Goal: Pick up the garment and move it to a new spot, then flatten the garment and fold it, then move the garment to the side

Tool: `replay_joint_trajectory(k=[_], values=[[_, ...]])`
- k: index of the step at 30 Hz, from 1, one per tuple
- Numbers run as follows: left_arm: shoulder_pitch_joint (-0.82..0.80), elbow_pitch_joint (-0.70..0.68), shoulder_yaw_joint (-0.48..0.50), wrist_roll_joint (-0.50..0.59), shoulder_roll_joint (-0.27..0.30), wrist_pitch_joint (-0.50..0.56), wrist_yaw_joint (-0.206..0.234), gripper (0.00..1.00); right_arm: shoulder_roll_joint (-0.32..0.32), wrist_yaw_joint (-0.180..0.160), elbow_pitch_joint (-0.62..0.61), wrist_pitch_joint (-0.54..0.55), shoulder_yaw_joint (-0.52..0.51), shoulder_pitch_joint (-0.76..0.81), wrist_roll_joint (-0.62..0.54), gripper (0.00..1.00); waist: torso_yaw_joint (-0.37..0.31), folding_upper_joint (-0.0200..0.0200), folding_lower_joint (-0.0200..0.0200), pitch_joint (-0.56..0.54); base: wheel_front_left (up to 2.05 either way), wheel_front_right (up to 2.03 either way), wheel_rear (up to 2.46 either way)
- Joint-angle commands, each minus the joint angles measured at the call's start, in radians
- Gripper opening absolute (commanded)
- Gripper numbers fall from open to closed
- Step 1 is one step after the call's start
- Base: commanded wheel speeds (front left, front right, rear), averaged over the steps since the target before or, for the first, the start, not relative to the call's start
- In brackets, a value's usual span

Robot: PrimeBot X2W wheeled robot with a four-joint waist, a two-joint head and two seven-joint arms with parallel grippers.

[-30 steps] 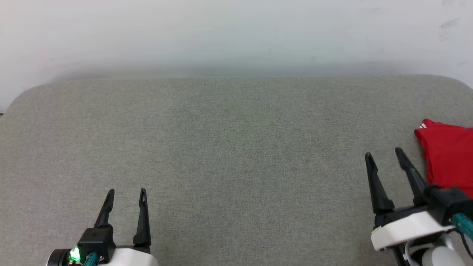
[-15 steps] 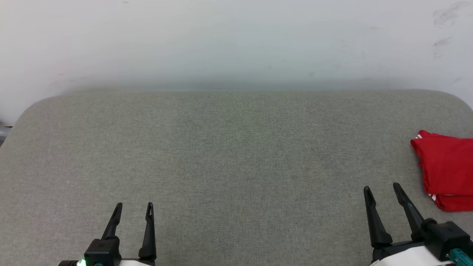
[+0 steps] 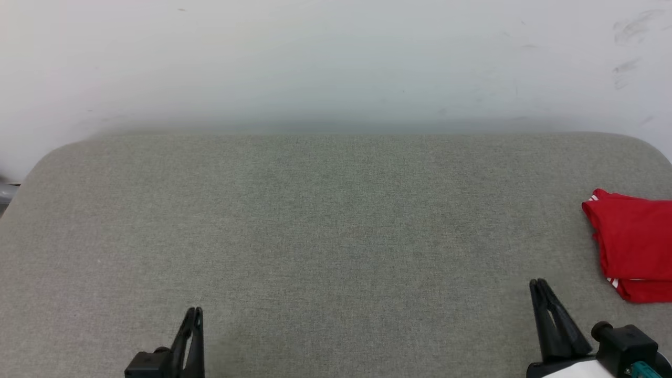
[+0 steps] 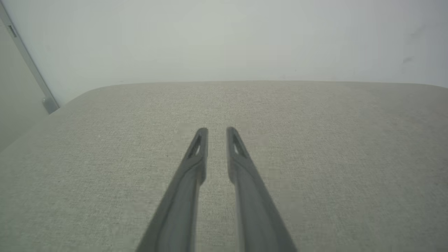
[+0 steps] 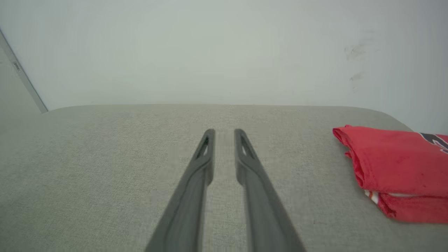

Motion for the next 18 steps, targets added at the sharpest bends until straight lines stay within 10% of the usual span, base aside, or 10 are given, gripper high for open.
replay_joint_trajectory(k=[1,18], values=[[-0.011,0.003,0.007,-0.029,0.001,0.011,-0.002,0.00,0.000,0.000,-0.005,0.002,0.001,-0.001,0.030,0.00,0.000,0.0000,0.0000,0.000,0.00,0.00,0.00],[-0.062,0.027,0.027,-0.352,-0.001,0.086,-0.025,0.00,-0.018,0.000,0.046,0.047,0.001,-0.056,0.360,0.00,-0.002,0.0000,0.0000,0.002,0.00,0.00,0.00]])
